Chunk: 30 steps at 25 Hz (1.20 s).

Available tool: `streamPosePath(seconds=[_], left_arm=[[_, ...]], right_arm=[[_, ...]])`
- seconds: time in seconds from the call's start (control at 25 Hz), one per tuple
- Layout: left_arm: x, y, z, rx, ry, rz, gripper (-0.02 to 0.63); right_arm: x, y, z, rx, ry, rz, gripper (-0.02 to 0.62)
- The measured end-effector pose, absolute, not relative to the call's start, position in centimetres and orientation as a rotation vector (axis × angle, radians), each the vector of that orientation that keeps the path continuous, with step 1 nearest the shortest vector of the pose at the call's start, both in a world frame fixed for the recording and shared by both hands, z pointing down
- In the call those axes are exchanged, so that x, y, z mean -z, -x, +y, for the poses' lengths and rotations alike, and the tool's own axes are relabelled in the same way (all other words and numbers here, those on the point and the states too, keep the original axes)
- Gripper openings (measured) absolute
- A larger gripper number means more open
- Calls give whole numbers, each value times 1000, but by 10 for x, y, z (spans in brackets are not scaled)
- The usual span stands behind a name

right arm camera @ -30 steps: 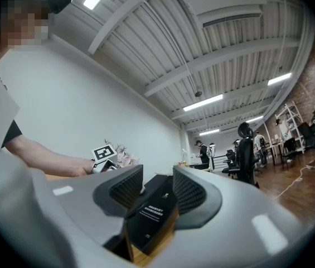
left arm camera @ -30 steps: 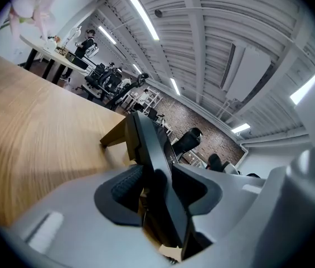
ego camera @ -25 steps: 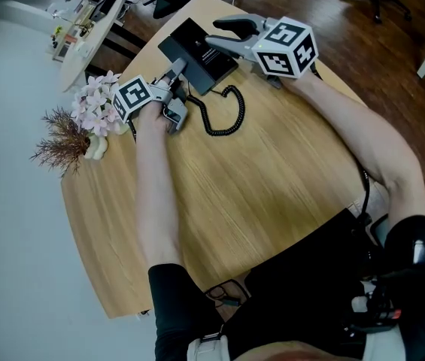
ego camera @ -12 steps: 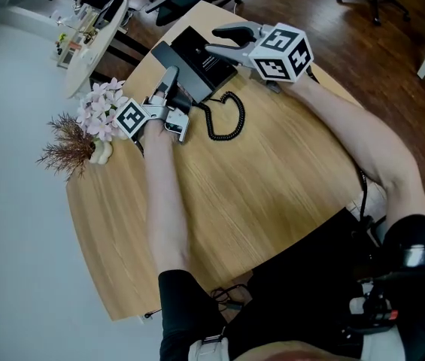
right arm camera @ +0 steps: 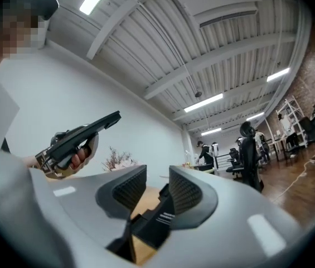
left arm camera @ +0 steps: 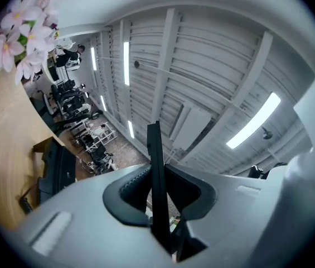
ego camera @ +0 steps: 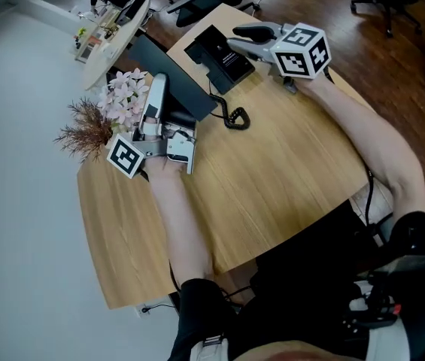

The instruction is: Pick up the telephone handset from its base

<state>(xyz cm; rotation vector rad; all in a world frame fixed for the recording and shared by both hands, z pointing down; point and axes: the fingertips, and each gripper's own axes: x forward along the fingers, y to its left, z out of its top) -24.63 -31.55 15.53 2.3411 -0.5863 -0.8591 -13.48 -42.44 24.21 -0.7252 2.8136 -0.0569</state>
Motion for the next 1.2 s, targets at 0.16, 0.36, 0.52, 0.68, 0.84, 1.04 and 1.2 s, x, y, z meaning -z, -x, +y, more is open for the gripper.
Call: streamPosePath(seconds=[0.16,0.36,0.52,0.68,0.84,1.04,1.2], left_arm=[[-116,230,-262,877,-2443,-554,80],[-90,213,-204,964,-2491,-459,80],[-89,202,-166,1055,-2460,-401,80],[-91,184,-127,1090,-2463,-352,80],[-95,160,-96,1054,-2482,-315,80],[-93,134,-62,1025,-2508,-299,80],[-101,124,-48,1009,-2512,-306,80]], right_arm=[[-188,129,-377,-7,630,2749,75],[-150,111,-290,-135,560,2749,9],[-135,67,-225,-150,573,2689,3],[-131,31,-165,-150,587,2619,3],[-150,14,-118,-113,622,2596,3],[-140,-6,-63,-208,648,2584,3],[-129,-19,-26,-331,659,2540,3]])
